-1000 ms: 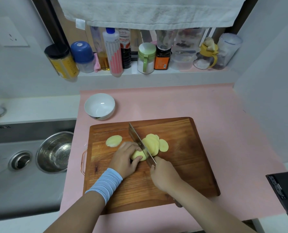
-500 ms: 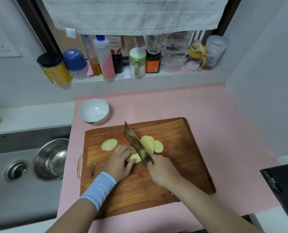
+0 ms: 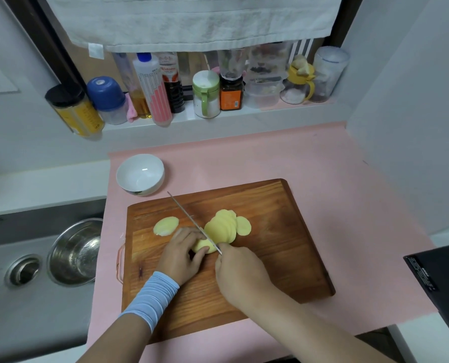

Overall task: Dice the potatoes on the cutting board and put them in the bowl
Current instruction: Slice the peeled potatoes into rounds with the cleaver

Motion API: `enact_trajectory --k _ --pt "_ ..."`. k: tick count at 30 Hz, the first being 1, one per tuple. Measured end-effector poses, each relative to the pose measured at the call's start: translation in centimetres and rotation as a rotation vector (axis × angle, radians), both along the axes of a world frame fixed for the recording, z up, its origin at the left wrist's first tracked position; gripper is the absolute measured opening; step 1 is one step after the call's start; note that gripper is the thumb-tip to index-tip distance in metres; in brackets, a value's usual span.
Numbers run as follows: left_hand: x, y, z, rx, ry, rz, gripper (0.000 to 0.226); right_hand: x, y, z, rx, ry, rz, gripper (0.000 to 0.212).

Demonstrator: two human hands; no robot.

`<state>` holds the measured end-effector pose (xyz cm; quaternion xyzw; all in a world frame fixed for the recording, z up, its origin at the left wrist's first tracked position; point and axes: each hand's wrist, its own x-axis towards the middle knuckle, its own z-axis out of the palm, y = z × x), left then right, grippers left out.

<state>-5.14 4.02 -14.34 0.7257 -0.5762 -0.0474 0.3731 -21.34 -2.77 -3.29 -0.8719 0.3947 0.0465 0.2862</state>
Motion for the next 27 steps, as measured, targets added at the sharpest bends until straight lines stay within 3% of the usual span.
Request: enact_trajectory --k 27 --pt "0.2 -0.2 -0.3 -0.012 0.062 0.002 0.022 1.5 -2.5 0.3 0.191 0.118 -0.021 0.018"
